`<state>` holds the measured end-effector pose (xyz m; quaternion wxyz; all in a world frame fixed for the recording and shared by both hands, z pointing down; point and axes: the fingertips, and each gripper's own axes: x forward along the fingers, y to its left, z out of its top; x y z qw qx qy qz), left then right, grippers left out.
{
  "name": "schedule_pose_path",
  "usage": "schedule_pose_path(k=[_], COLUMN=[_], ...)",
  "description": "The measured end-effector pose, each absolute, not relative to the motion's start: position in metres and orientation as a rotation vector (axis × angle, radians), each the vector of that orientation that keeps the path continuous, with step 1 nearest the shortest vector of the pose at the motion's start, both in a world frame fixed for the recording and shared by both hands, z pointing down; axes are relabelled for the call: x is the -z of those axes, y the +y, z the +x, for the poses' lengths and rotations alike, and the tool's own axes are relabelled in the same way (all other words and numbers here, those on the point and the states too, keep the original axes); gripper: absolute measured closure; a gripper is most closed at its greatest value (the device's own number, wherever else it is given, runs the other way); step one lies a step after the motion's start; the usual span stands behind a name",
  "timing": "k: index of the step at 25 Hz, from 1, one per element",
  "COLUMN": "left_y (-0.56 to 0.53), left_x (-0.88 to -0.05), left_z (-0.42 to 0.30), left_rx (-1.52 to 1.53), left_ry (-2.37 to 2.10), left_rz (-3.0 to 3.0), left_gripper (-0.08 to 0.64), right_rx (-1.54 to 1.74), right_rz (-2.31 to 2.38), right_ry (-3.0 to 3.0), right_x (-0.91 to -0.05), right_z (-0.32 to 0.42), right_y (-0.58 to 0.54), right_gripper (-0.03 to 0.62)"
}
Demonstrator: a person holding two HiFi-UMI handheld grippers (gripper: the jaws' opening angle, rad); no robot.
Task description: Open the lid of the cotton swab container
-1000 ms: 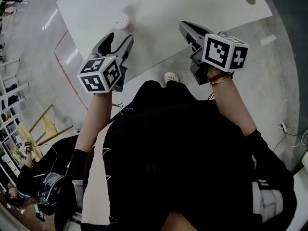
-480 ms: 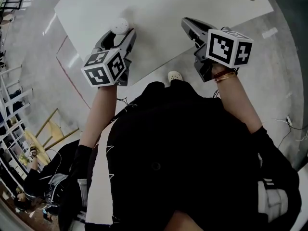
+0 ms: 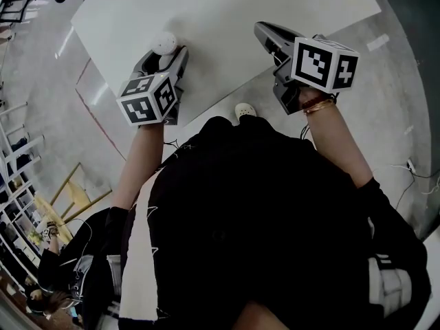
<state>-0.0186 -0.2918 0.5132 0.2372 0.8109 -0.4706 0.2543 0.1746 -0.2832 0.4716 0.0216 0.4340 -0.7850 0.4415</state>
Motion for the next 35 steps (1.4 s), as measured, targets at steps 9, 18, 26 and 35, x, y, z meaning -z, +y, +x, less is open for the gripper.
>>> schedule_pose_path(k=[9, 18, 26, 35], left_y=[-0.282, -0.257, -0.22, -0.188], left_x=[-0.513, -0.494, -0.456, -0.431], left_z=[-0.013, -0.037, -0.062, -0.123], left_rx=[-0.652, -0.526, -0.454, -0.459], left_ry=[-1.214, -1.236, -1.244, -1.281], left_rz=[2.26, 2.256, 2.254, 2.272], left_gripper=[0.302, 0.308, 0.307, 0.308], right_rx=[-1.359, -1.28, -1.223, -0.93], right_rz=[1.356, 1.254, 1.067, 0.77], right_ry=[-2.431, -2.48, -2.567, -2.746], right_x=[-0.47, -0.452, -0.427, -0.375], right_z=[0.169, 0.118, 0.046, -0.062], right_y=[-0.272, -0.246, -0.219, -0.188], right_gripper=[0.588, 0.588, 0.588, 0.48])
